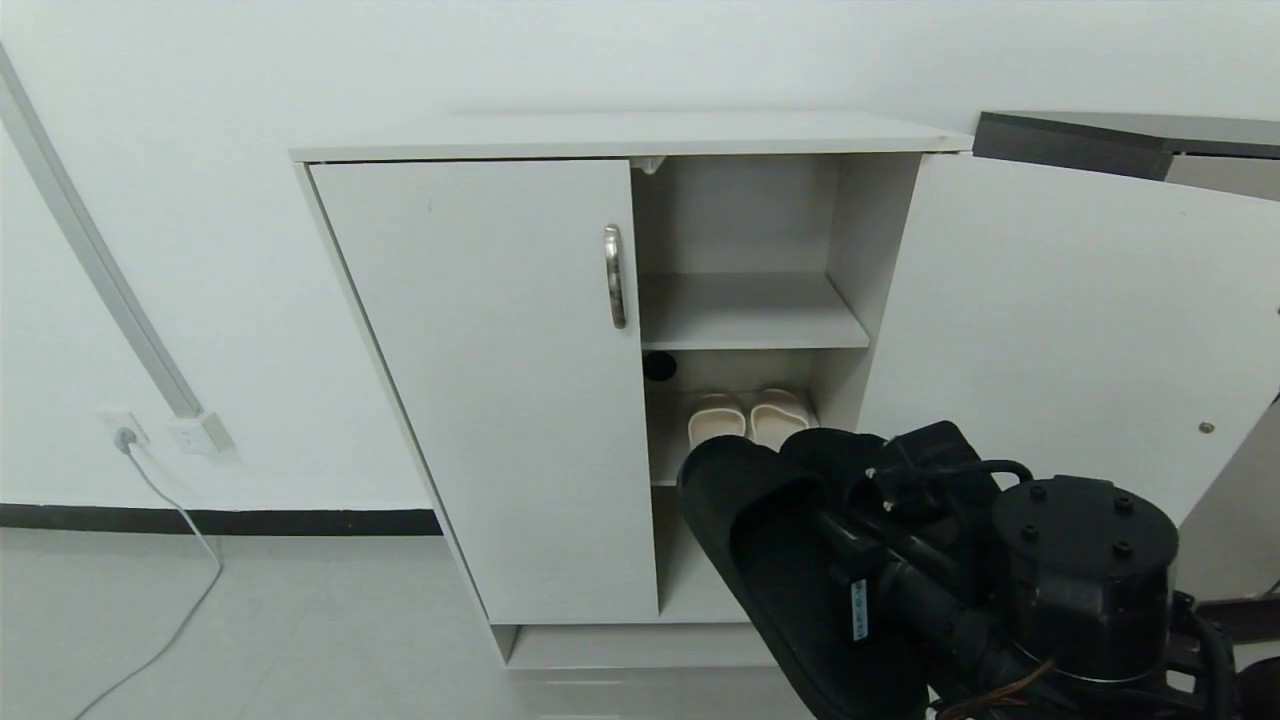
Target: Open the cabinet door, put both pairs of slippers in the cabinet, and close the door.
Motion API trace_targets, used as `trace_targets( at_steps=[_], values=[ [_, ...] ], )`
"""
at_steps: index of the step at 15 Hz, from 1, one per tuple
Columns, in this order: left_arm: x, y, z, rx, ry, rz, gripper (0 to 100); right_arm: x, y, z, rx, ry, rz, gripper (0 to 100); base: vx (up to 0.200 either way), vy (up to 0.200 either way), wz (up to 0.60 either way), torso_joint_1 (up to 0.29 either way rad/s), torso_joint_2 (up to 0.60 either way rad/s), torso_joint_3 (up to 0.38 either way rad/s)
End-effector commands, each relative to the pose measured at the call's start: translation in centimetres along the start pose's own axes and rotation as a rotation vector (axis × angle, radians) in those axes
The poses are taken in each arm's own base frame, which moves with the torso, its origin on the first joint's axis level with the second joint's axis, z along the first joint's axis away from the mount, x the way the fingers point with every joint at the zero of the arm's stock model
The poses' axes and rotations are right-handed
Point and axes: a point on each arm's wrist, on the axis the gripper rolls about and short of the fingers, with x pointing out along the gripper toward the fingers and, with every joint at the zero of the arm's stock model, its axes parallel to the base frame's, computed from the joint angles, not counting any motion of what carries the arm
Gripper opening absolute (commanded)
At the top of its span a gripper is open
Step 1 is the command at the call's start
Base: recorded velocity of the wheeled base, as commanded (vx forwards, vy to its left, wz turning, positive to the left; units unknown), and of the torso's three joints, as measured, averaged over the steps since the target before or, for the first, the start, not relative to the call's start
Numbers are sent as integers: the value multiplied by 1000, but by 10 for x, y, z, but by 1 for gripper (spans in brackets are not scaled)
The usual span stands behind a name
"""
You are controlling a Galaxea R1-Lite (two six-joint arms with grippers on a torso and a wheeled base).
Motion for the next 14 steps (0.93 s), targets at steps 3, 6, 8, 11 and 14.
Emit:
trace_targets(
  at_steps=[3,6,8,11,14],
  values=[
    [0,0,0,3,1,-3,0,25,15,12,35,-28,-84,0,0,0,0,0,0,0],
    [0,0,0,4,1,-3,0,32,23,52,57,-25,-154,0,0,0,0,0,0,0],
    [0,0,0,4,1,-3,0,39,29,80,108,-4,-216,0,0,0,0,0,0,0],
    [0,0,0,4,1,-3,0,44,32,106,148,13,-284,0,0,0,0,0,0,0],
    [0,0,0,4,1,-3,0,50,33,103,137,24,-305,0,0,0,0,0,0,0]
  ],
)
